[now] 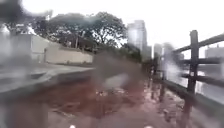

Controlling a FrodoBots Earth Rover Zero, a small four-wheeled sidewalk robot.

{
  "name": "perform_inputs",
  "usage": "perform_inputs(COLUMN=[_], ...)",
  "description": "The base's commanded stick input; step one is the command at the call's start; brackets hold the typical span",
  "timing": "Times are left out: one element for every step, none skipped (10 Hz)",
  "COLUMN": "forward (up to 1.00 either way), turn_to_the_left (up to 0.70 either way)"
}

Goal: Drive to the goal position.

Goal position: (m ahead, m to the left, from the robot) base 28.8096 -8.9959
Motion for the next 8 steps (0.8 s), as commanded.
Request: perform_inputs(forward=[1.0, 1.0, 1.0, 1.0, 1.0, 1.0, 1.0, 1.0], turn_to_the_left=[-0.35, -0.28, -0.1, 0.0, 0.0, 0.0, 0.0, 0.0])
